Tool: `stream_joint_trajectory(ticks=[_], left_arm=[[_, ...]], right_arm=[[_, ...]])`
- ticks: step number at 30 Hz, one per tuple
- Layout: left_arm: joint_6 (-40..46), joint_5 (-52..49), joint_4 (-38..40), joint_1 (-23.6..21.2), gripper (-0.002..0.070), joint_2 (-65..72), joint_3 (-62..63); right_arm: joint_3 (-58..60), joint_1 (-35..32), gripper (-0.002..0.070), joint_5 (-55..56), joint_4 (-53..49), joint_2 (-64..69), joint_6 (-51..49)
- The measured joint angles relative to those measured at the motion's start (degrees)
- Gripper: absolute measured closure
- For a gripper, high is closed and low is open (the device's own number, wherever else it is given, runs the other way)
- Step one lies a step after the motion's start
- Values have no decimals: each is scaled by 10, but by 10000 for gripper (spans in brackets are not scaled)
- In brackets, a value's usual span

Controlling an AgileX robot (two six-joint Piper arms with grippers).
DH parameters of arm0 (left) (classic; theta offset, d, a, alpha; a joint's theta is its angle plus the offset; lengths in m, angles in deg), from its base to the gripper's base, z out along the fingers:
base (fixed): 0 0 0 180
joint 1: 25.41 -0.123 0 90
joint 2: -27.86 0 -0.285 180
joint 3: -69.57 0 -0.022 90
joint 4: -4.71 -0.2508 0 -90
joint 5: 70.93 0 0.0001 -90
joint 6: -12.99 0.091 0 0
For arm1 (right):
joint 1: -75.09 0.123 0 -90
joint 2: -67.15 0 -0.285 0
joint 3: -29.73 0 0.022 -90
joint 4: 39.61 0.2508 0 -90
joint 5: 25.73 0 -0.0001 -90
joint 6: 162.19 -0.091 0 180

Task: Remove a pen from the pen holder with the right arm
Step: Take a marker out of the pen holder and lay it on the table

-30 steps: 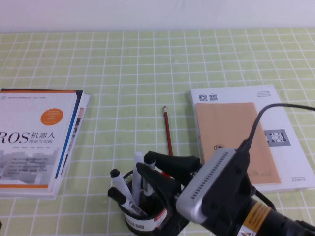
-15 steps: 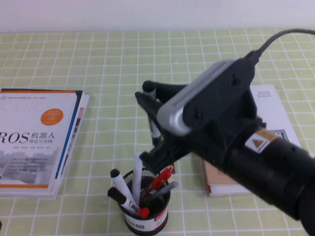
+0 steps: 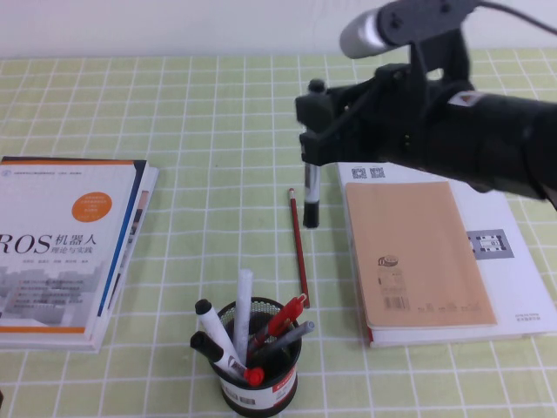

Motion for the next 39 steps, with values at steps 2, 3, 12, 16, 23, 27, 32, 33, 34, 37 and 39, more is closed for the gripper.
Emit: stream_joint_trajectory(ticks=[2,3,12,16,23,27,32,33,34,37,39], left_arm=[[0,0,0,0,683,0,0],[0,0,0,0,683,0,0],[0,0,0,0,683,0,0],[0,0,0,0,683,0,0],[0,0,0,0,683,0,0],[0,0,0,0,683,0,0],[0,0,0,0,683,0,0],[0,0,0,0,683,0,0],[0,0,0,0,683,0,0],[0,0,0,0,683,0,0],[0,0,0,0,683,0,0]], right_arm=[[-31,-19,562,-61,-39,33,-57],[-49,-29,562,-90,-60,56,-86],[-223,-79,563,-294,-231,208,-301],[-296,-85,563,-365,-286,272,-371],[-390,-96,563,-433,-296,368,-429],[-412,-105,563,-445,-294,404,-438],[-416,-113,563,-447,-282,432,-438],[-416,-114,563,-446,-277,437,-438],[-416,-114,563,-445,-273,440,-438],[-416,-114,563,-436,-262,453,-438],[-417,-114,563,-432,-257,459,-438]])
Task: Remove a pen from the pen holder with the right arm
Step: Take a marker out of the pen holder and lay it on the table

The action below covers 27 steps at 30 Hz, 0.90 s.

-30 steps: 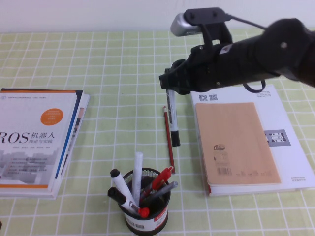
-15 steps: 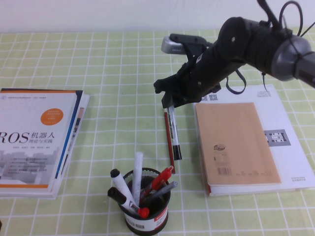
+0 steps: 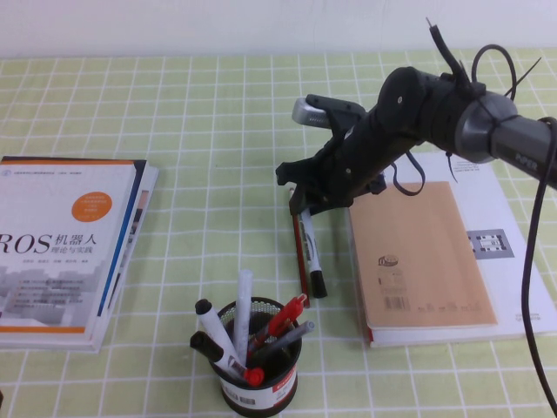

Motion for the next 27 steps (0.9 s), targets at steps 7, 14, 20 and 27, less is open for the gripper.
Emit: stream_joint_trajectory(ticks=[7,14,20,27], left_arm=[[0,0,0,0,683,0,0],[0,0,0,0,683,0,0],[0,0,0,0,683,0,0],[0,0,0,0,683,0,0]], right_arm=[[0,0,556,15,6,13,-6],[0,0,371,22,7,13,-15],[5,1,338,20,-16,-15,-18],[139,36,526,46,-64,-223,-17]])
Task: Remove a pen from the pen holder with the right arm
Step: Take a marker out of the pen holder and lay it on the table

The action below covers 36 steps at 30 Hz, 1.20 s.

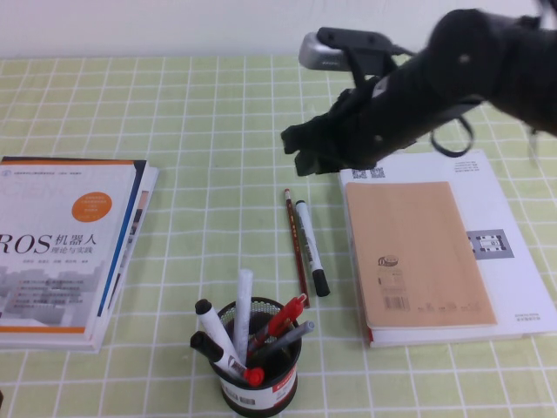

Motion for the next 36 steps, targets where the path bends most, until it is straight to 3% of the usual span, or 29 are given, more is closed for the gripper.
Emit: stream_joint_trajectory(ticks=[3,6,16,27,31,36], left_arm=[[0,0,0,0,683,0,0],[0,0,0,0,683,0,0],[0,0,0,0,683,0,0],[0,0,0,0,683,0,0],[0,0,0,0,683,0,0],[0,0,0,0,683,0,0]], right_arm=[[78,5,633,1,-1,-93,7],[157,5,673,1,-12,-183,10],[343,5,687,-9,-17,-408,41],[365,5,688,-63,-43,-458,93],[389,-4,688,-22,-72,-467,100],[514,-67,688,93,-65,-556,142]])
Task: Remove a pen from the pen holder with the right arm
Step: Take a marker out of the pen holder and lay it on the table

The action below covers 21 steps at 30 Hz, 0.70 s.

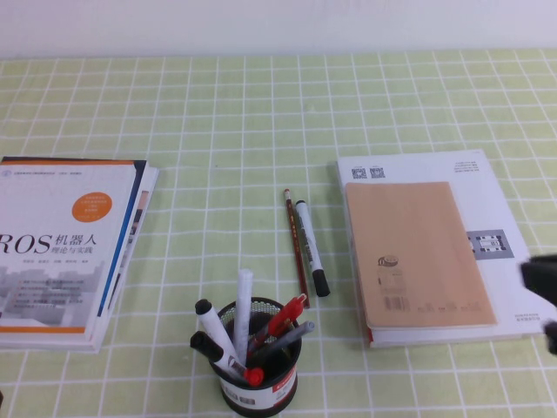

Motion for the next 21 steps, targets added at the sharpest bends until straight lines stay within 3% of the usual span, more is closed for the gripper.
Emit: stream_joint_trajectory(ticks=[10,14,21], left_arm=[[0,0,0,0,683,0,0],[0,0,0,0,683,0,0],[0,0,0,0,683,0,0]], right_arm=[[334,-168,689,267,102,-298,63],[390,-205,688,273,118,-382,65],[421,-213,688,267,115,-471,102]])
